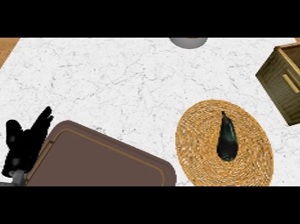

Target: Pick the eggplant from the placemat and place it in the basket

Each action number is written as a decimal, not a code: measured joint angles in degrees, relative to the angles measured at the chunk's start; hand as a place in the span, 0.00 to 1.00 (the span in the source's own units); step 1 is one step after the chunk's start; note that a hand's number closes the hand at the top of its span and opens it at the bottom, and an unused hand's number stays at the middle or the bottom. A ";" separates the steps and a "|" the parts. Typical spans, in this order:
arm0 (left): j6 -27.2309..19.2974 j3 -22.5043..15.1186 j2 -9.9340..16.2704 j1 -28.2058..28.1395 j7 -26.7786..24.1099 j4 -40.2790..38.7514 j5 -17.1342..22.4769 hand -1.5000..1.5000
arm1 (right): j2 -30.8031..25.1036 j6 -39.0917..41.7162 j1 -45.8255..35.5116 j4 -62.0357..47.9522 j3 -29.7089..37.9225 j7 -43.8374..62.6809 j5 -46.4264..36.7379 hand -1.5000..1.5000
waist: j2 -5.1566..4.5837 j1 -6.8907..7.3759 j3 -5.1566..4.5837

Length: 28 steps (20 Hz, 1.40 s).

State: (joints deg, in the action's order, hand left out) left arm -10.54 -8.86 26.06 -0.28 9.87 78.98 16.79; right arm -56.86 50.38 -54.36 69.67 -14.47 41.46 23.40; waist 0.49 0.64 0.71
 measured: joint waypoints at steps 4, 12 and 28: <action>-0.35 0.29 -0.35 -0.42 0.29 0.27 -0.93 0.50 | 0.28 1.01 1.20 0.66 -0.49 0.08 0.88 0.00 | 0.07 -0.25 0.10; 0.07 1.37 -0.96 -1.20 0.77 0.80 -1.71 0.50 | 4.35 -1.87 6.12 4.65 -0.14 1.01 0.07 0.00 | 0.17 -0.68 0.17; 2.03 2.90 -2.17 -2.11 0.80 1.69 -2.96 0.50 | 13.77 -10.26 18.71 11.14 -3.57 -3.25 -14.40 0.00 | 0.03 -0.53 0.37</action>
State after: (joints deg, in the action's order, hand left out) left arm -8.51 -5.96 23.89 -2.39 10.67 80.66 13.83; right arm -43.09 40.12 -35.65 80.81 -18.04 38.22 8.99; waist 0.52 0.11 1.08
